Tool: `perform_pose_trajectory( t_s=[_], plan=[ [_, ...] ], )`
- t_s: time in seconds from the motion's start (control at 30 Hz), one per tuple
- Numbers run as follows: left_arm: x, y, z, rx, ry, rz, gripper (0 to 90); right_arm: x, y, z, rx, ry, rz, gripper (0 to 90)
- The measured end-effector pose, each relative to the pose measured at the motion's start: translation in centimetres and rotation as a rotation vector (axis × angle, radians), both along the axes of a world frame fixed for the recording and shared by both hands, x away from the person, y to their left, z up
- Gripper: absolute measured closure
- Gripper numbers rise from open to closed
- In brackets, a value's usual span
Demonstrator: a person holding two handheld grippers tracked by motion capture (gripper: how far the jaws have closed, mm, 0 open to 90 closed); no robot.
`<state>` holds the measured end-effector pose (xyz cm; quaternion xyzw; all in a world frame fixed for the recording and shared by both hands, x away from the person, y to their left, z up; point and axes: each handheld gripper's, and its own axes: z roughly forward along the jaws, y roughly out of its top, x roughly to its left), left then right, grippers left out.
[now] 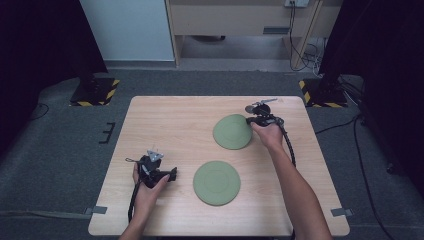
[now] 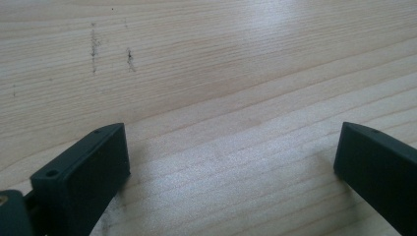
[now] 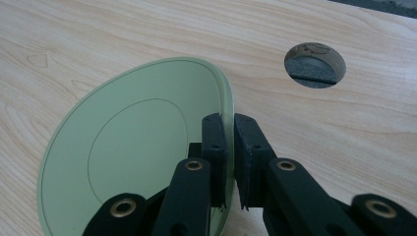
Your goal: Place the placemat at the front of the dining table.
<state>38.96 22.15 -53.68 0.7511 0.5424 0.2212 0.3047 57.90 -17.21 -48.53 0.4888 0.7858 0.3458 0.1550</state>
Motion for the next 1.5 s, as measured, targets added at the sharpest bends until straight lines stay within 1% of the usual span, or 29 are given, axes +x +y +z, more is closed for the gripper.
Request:
perform_pose_trajectory(
  t_s=[0.27, 0.37, 0.4, 0.57, 0.7, 0.9, 1.03, 1.07, 1.1, 1.13, 1.2, 1.4, 1.5],
  plan=[
    [0.0, 0.0, 0.0, 0.000, 0.000, 0.000, 0.0, -0.3, -0.3, -0.1, -0.002, 0.004, -0.006, 84.3],
    [0.0, 0.0, 0.0, 0.000, 0.000, 0.000, 0.0, -0.4, -0.4, -0.2, -0.020, 0.004, -0.012, 84.4],
    [0.0, 0.0, 0.0, 0.000, 0.000, 0.000, 0.0, -0.5, -0.5, -0.3, -0.023, 0.011, -0.022, 84.3],
    [0.0, 0.0, 0.0, 0.000, 0.000, 0.000, 0.0, -0.7, -0.9, -0.5, -0.024, 0.014, -0.031, 84.1],
    [0.0, 0.0, 0.0, 0.000, 0.000, 0.000, 0.0, -0.9, -1.2, -0.6, -0.022, 0.026, -0.041, 83.9],
    [0.0, 0.0, 0.0, 0.000, -0.001, 0.001, 0.0, -1.0, -1.4, -0.7, -0.018, 0.025, -0.045, 83.0],
    [0.0, 0.0, 0.0, 0.001, 0.000, 0.001, 0.0, -1.0, -1.6, -0.7, -0.025, 0.016, -0.061, 81.4],
    [0.0, 0.0, 0.0, 0.000, -0.001, 0.001, 0.0, -1.0, -1.7, -0.7, -0.013, 0.014, -0.067, 78.7],
    [0.0, 0.0, 0.0, 0.001, -0.001, 0.001, 0.0, -1.0, -1.7, -0.7, -0.014, 0.008, -0.074, 73.9],
    [0.0, 0.0, 0.0, 0.001, -0.001, 0.001, 0.0, -0.9, -1.7, -0.7, -0.018, 0.005, -0.083, 71.1],
    [0.0, 0.0, 0.0, 0.001, 0.000, 0.001, 0.0, -0.8, -1.8, -0.7, -0.022, -0.007, -0.087, 69.0],
    [0.0, 0.0, 0.0, 0.001, 0.000, 0.001, 0.0, -0.8, -1.9, -0.8, -0.021, 0.001, -0.097, 64.9],
    [0.0, 0.0, 0.0, 0.000, -0.001, 0.001, 0.0, -0.8, -1.9, -0.8, -0.026, -0.006, -0.100, 61.4]
  ],
)
